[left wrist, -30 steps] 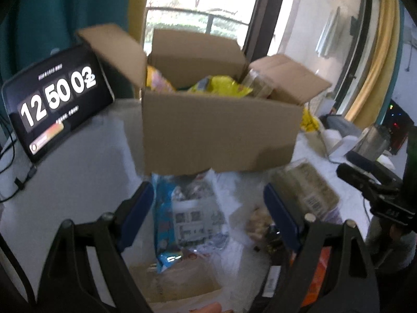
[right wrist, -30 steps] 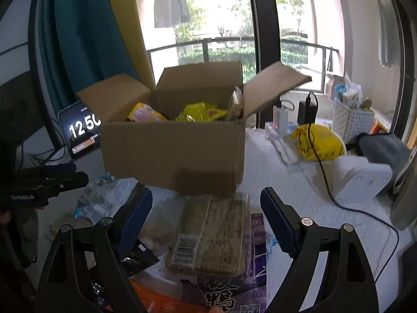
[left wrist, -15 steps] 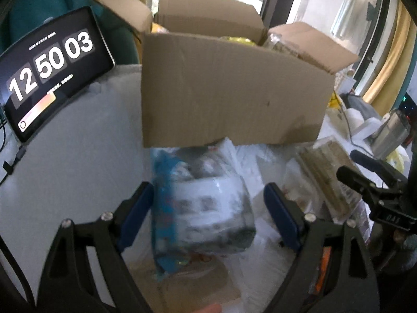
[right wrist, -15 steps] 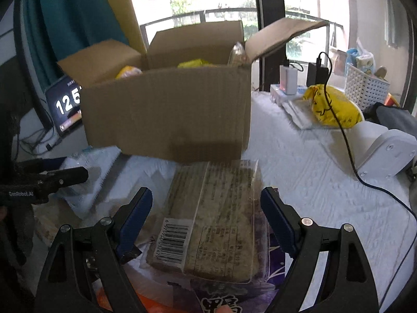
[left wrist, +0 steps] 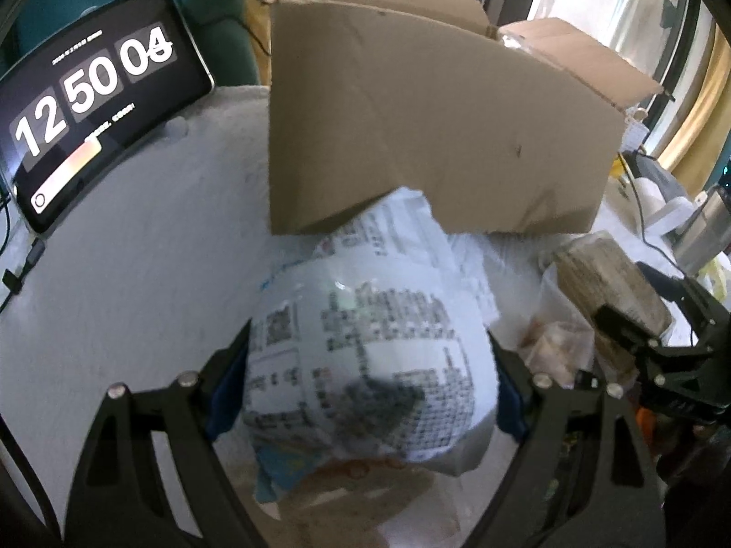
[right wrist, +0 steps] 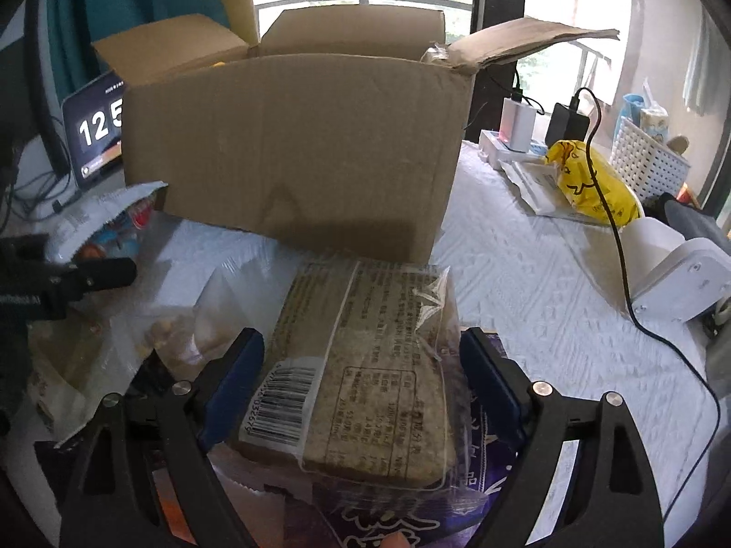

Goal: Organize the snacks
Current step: 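Grasp the white printed bag with the left tool while the right tool grasps the rice cracker pack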

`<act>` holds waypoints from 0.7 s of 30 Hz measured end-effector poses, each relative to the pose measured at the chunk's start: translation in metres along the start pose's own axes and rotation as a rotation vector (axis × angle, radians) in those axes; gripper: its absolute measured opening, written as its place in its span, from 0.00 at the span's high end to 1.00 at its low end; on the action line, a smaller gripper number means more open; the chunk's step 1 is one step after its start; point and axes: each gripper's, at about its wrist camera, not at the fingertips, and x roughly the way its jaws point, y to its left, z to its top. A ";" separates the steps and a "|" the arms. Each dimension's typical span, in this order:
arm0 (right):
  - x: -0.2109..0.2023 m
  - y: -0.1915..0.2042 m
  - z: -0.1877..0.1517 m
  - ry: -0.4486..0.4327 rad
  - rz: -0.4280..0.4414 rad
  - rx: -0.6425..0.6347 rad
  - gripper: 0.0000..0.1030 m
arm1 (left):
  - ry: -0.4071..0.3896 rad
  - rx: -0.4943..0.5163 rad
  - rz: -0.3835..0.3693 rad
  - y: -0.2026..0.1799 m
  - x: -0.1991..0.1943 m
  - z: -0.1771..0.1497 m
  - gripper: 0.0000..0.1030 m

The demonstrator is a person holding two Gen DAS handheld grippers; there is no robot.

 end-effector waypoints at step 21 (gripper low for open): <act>-0.024 0.007 -0.003 -0.039 0.007 -0.042 0.44 | -0.090 0.026 -0.056 0.000 -0.037 -0.004 0.34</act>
